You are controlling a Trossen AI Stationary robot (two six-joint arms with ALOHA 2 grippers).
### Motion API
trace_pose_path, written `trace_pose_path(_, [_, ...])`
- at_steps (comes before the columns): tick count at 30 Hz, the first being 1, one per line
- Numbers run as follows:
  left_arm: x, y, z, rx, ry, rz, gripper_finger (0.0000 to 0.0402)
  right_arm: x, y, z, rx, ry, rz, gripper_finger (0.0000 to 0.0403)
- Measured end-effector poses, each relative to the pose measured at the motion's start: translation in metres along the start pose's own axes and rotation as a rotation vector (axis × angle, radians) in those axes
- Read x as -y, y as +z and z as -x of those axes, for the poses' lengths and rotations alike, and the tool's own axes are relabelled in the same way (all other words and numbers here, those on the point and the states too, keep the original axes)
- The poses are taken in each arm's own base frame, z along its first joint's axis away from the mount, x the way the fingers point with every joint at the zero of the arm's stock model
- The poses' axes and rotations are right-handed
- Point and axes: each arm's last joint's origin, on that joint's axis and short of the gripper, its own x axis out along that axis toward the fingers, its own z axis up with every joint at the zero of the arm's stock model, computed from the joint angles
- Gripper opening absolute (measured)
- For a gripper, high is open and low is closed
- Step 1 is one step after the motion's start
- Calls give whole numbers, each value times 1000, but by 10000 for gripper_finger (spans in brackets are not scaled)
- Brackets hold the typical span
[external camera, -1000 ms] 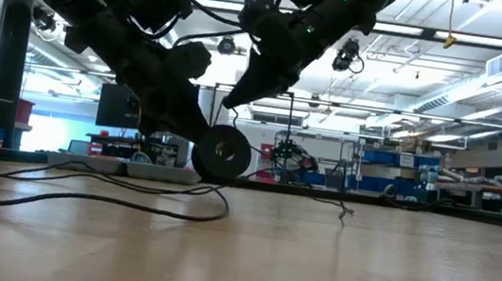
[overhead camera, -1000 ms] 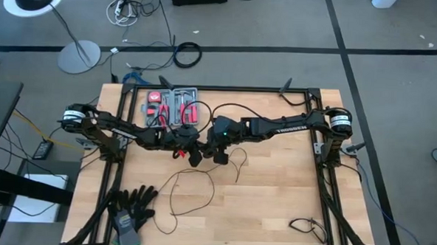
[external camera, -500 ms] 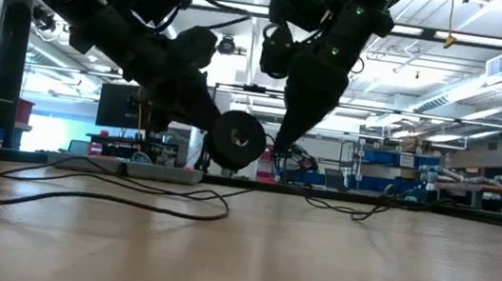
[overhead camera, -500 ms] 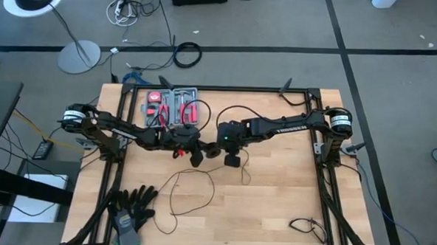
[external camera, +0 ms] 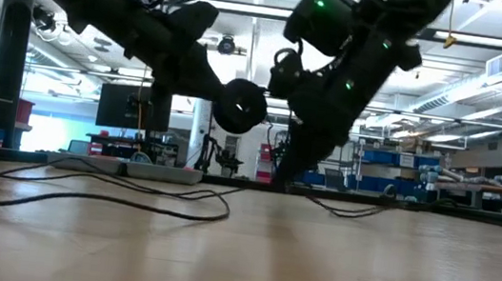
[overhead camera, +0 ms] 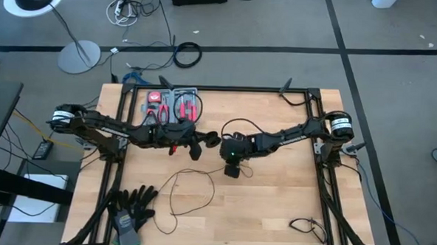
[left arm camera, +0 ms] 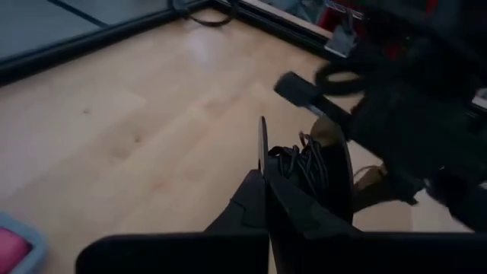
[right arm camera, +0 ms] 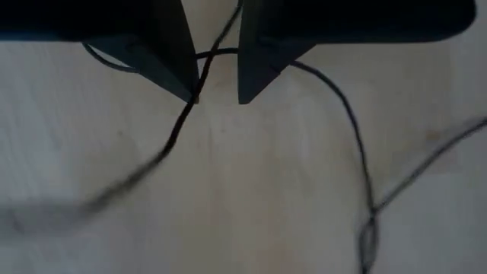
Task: Coil cords
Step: Coil the black wire onto the spool
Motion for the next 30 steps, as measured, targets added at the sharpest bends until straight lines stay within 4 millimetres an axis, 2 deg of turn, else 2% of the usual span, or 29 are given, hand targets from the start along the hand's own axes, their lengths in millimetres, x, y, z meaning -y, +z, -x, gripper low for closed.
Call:
trace_pose_path(7, [-12, -19, 9, 73, -6, 90, 0, -6, -20, -8, 229, -37, -60, 77])
trace_pose_path(13, [-20, -29, 18, 178, -48, 185, 0, -5, -26, -9, 397, -9, -155, 69])
trace_pose_path(19, [-20, -27, 19, 206, -28, 198, 0, -6, -29, -8, 431, -163, -228, 32])
trace_pose_path(21, [-20, -27, 19, 213, -13, 201, 0, -9, -29, -7, 431, -156, -224, 10])
trace_pose_path(26, [-20, -23, 20, 267, 6, 236, 0, -13, -28, -10, 417, -116, -212, 4])
trace_pose_path(30, [-20, -22, 20, 281, 16, 254, 0, -15, -18, -25, 387, -83, -209, 2])
